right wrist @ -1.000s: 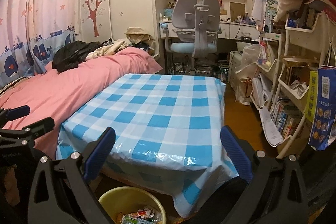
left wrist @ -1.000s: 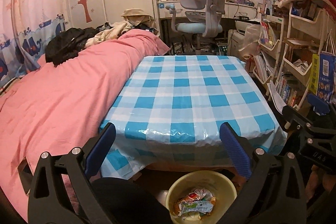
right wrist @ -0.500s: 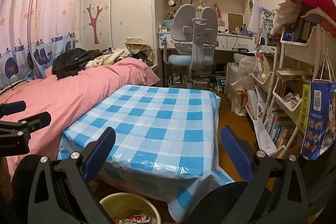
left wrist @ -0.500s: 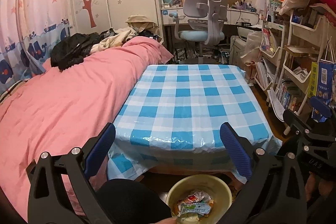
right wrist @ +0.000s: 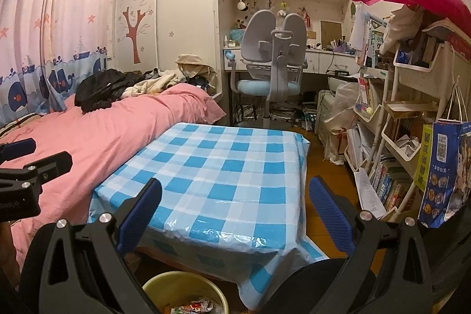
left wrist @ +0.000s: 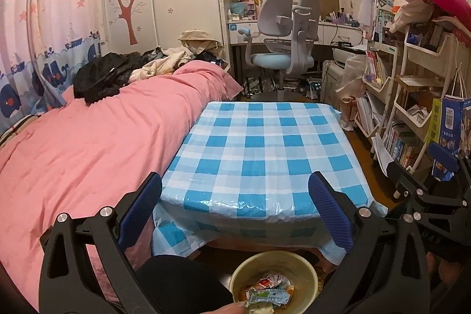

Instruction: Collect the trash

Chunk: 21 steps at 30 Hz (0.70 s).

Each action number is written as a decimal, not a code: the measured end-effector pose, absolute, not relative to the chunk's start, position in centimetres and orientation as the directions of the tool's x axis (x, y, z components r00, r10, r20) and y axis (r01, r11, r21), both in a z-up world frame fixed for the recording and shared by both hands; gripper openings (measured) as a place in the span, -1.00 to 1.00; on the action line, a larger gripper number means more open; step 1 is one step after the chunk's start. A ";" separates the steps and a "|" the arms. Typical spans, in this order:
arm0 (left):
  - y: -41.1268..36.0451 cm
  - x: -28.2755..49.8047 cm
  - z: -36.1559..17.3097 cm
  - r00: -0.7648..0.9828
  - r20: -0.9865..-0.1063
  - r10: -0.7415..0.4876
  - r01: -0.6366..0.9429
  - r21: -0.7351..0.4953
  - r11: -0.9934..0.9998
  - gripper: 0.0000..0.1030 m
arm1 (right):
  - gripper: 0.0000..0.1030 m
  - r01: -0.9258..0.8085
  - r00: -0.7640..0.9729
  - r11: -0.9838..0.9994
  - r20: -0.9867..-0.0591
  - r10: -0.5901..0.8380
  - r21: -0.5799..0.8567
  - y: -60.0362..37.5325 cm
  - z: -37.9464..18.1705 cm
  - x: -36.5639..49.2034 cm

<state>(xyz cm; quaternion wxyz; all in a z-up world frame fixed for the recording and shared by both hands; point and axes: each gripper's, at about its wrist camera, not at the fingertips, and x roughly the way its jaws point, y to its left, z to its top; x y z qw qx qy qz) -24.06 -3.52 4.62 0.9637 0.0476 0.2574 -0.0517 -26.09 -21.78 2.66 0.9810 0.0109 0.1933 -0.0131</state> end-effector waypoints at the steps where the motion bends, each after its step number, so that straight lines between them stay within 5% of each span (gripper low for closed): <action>1: -3.5 -24.1 4.7 0.862 -0.501 -0.074 0.123 0.064 0.990 0.87 | 0.86 0.025 0.923 1.000 -0.384 -0.019 0.012 -21.6 2.8 -26.1; 21: -2.9 -24.6 6.1 0.880 -0.471 -0.055 0.089 0.050 0.995 0.87 | 0.86 -0.004 0.922 1.000 -0.386 0.008 0.010 -20.1 3.9 -26.2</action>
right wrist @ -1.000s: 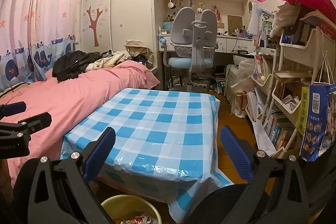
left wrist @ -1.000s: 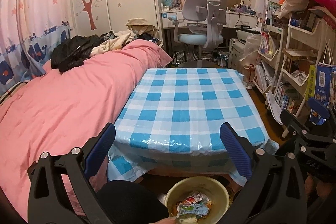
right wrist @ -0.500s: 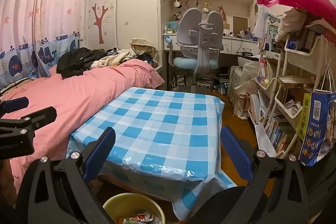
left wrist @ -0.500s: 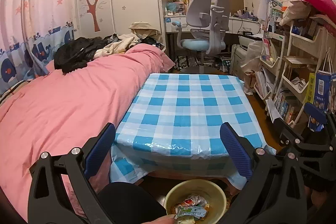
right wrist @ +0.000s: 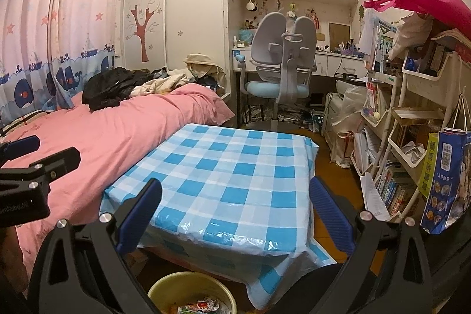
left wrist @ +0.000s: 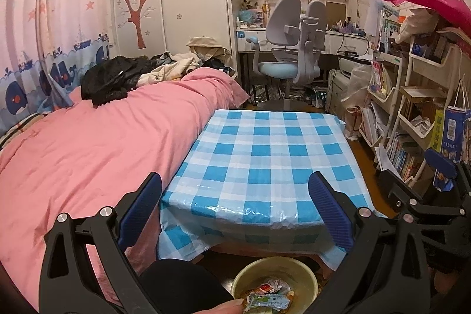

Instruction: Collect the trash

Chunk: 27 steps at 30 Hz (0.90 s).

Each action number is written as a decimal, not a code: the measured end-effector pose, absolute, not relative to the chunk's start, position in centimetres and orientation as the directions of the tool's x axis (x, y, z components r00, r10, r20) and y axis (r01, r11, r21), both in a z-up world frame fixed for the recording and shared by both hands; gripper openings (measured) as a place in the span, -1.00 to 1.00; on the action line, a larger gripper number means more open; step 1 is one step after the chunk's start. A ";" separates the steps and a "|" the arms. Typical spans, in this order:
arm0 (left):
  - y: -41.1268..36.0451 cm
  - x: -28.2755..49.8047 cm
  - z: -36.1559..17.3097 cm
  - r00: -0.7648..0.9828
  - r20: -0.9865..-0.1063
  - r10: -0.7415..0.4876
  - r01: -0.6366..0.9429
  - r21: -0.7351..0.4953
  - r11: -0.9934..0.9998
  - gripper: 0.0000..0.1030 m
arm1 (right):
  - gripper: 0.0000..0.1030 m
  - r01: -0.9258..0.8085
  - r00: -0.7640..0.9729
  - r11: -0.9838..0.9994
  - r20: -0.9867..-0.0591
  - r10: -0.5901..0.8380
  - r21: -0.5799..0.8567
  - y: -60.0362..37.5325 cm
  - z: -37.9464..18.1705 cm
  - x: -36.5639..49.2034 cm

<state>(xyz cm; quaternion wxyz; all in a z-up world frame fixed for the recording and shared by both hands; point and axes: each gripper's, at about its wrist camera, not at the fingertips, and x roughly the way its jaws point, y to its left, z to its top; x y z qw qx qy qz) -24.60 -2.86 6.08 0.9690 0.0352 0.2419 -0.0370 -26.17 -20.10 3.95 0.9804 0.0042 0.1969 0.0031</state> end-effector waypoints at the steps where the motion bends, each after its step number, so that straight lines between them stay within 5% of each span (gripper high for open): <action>1: -2.9 -24.6 6.1 0.881 -0.470 -0.055 0.088 0.049 0.995 0.87 | 0.86 -0.004 0.922 1.000 -0.386 0.008 0.012 -20.1 4.0 -26.1; 27: -0.9 -23.5 9.1 0.900 -0.434 0.033 -0.015 0.045 0.999 0.87 | 0.86 0.005 0.941 1.000 -0.337 -0.013 -0.026 -18.4 6.8 -25.3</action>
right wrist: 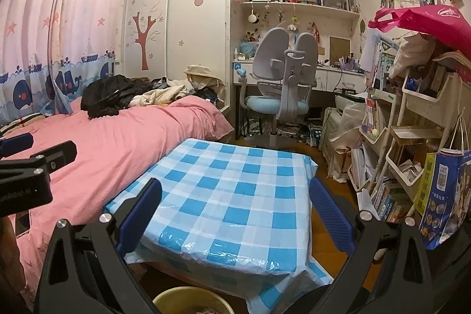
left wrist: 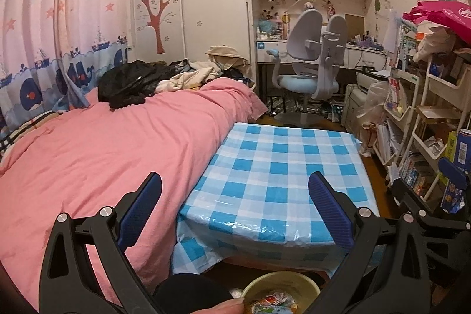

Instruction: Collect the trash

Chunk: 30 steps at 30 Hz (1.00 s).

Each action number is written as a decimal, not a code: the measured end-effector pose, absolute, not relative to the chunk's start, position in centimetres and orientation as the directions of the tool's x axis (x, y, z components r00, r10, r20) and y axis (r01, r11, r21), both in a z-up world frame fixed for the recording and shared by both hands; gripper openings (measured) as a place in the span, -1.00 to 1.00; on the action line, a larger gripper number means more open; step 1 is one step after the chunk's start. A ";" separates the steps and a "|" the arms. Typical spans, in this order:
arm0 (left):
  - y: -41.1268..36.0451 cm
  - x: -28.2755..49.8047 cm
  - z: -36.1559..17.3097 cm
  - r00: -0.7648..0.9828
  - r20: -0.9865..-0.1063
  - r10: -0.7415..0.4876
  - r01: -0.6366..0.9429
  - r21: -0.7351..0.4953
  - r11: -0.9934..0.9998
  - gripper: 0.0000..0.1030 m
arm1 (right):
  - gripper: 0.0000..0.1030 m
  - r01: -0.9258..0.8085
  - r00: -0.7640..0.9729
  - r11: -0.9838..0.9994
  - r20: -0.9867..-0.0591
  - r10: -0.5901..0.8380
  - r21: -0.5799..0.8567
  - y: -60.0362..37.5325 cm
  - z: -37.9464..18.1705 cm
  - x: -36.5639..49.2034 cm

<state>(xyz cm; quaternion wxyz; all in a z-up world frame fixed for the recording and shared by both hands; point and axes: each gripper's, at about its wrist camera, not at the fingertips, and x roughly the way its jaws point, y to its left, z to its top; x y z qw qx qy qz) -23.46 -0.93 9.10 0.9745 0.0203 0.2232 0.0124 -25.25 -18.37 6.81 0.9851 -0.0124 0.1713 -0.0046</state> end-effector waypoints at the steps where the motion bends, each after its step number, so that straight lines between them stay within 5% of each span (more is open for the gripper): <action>1: -0.9 -23.4 9.1 0.899 -0.436 0.035 -0.017 0.047 0.999 0.87 | 0.86 0.004 0.942 1.000 -0.336 -0.013 -0.028 -18.3 6.9 -25.2; 30: 0.6 -22.6 9.1 0.882 -0.468 0.049 -0.049 0.011 0.999 0.87 | 0.86 -0.013 0.940 0.999 -0.341 -0.006 -0.052 -16.9 7.4 -24.3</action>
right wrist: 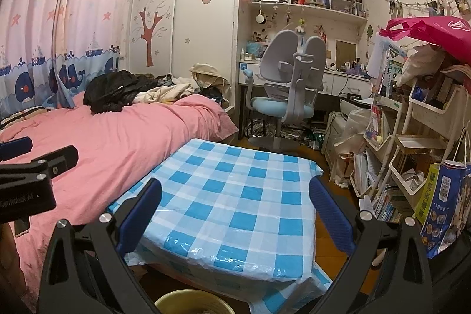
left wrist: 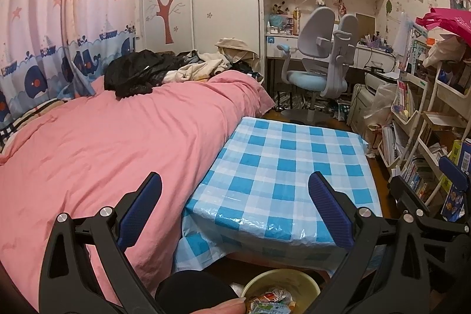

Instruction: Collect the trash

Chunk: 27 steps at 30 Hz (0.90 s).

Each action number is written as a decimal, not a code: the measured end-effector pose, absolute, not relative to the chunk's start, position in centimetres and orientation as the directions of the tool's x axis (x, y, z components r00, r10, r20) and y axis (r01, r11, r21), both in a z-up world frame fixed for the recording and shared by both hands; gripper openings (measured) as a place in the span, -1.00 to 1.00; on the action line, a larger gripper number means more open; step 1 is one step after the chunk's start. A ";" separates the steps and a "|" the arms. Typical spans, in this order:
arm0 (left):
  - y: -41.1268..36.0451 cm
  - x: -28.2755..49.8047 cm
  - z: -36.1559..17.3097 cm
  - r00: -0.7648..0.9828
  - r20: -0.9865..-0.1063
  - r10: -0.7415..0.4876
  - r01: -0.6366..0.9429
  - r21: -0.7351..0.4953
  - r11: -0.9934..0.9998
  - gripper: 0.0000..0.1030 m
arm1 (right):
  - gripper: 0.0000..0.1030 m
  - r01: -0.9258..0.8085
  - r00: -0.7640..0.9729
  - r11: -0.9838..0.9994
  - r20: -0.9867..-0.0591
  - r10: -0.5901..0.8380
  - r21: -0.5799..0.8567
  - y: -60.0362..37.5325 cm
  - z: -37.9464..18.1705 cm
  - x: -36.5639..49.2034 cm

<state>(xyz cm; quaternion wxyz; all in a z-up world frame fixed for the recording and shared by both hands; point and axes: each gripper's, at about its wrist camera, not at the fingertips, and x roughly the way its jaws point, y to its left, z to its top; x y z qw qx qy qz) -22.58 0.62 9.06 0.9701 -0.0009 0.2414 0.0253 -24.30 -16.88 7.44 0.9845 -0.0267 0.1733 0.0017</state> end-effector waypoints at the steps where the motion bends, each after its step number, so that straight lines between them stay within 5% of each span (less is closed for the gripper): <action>1: 0.6 -22.6 9.1 0.883 -0.468 0.047 -0.048 0.009 0.999 0.87 | 0.86 -0.014 0.940 0.998 -0.342 -0.005 -0.053 -16.8 7.4 -24.1; 27: 0.4 -22.1 8.2 0.860 -0.505 0.074 -0.075 0.018 0.997 0.87 | 0.86 -0.010 0.929 0.999 -0.369 -0.010 -0.051 -17.2 6.7 -23.5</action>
